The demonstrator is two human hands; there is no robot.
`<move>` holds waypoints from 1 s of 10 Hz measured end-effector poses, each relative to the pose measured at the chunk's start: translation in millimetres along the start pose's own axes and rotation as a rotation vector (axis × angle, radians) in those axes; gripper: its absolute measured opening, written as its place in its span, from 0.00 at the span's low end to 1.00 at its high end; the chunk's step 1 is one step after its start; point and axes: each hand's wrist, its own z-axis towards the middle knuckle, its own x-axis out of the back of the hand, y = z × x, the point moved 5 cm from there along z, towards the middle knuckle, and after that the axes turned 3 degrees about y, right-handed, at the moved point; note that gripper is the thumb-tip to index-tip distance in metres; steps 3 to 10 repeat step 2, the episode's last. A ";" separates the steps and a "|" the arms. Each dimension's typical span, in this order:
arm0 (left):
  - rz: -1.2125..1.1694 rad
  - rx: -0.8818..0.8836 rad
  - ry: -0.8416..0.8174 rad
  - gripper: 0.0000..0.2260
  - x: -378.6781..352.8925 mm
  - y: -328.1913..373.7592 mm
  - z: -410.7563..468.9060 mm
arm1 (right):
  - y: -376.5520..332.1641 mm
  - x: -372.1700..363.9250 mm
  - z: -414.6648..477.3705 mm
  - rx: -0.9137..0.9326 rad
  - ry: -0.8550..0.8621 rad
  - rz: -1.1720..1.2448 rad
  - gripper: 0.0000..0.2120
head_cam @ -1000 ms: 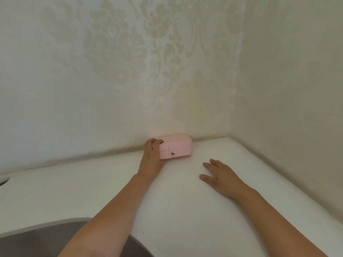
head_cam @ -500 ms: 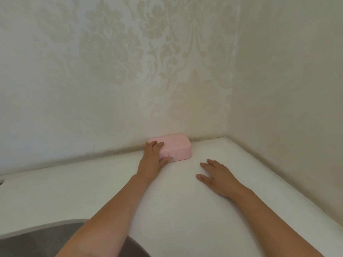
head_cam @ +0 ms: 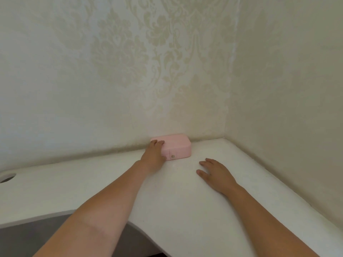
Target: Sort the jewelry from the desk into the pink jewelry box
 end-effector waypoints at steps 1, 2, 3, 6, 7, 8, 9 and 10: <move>0.000 0.042 -0.051 0.28 22.6 0.3 -11.0 | -3.2 -2.5 -3.3 -0.005 0.007 -0.018 0.24; 0.029 0.056 -0.034 0.22 52.7 -3.8 -24.5 | -8.6 3.1 -0.5 -0.024 -0.081 -0.045 0.25; 0.029 0.056 -0.034 0.22 52.7 -3.8 -24.5 | -8.6 3.1 -0.5 -0.024 -0.081 -0.045 0.25; 0.029 0.056 -0.034 0.22 52.7 -3.8 -24.5 | -8.6 3.1 -0.5 -0.024 -0.081 -0.045 0.25; 0.029 0.056 -0.034 0.22 52.7 -3.8 -24.5 | -8.6 3.1 -0.5 -0.024 -0.081 -0.045 0.25; 0.029 0.056 -0.034 0.22 52.7 -3.8 -24.5 | -8.6 3.1 -0.5 -0.024 -0.081 -0.045 0.25; 0.029 0.056 -0.034 0.22 52.7 -3.8 -24.5 | -8.6 3.1 -0.5 -0.024 -0.081 -0.045 0.25; 0.029 0.056 -0.034 0.22 52.7 -3.8 -24.5 | -8.6 3.1 -0.5 -0.024 -0.081 -0.045 0.25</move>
